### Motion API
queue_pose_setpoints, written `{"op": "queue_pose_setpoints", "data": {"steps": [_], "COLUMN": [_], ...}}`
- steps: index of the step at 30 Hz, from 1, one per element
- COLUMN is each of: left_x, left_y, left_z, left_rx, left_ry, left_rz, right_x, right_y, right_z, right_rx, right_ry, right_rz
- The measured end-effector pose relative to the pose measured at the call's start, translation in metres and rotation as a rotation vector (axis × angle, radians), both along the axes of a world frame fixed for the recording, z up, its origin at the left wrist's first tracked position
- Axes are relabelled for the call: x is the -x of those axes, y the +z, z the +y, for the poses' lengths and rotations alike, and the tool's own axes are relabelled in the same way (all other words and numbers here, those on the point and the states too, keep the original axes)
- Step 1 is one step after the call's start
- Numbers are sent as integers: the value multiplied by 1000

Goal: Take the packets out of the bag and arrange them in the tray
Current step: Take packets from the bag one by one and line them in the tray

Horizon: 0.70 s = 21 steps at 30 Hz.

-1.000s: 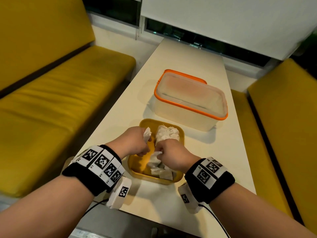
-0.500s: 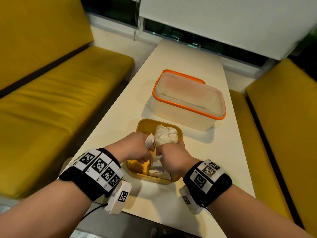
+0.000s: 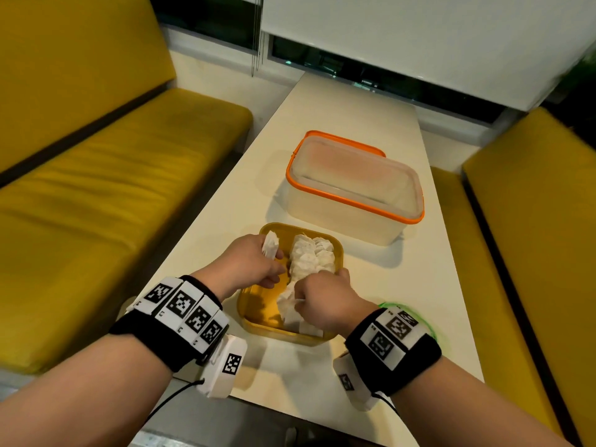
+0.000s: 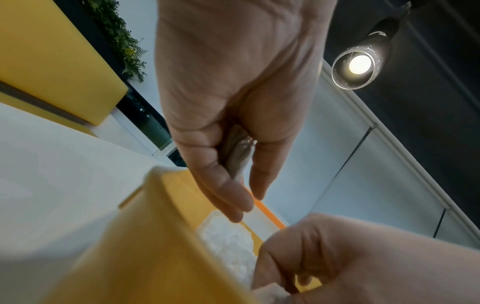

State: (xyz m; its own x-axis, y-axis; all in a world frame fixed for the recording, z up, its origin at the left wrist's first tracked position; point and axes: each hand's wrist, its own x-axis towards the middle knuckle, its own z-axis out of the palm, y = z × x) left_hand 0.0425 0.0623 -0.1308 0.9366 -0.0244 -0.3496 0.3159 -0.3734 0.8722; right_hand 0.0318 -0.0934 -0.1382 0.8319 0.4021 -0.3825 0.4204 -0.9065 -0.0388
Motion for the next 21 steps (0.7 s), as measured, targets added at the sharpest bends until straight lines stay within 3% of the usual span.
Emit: {"op": "queue_pose_setpoints", "data": {"steps": [5,8,14,19,21], "left_x": [1,-1,-2,1,1], "left_y": [-2,-3,-4,3,4], "left_z": [0,2,4,4,4], "left_rx": [-4,-5,19,297,363], "left_ry": [8,8,31,-31,-71], "left_rz": [1,-7,2,183,236], "right_x": [-4,-7,-10,-6,-9], "right_y": [0,2,-3,-1,7], "right_z": [-1,3,3,3,1], "right_rx": [-42,-119,-31,98,25], "right_ry": [-15,62,127,78,1], "right_rz": [-186,-143,-144,-145,-161]}}
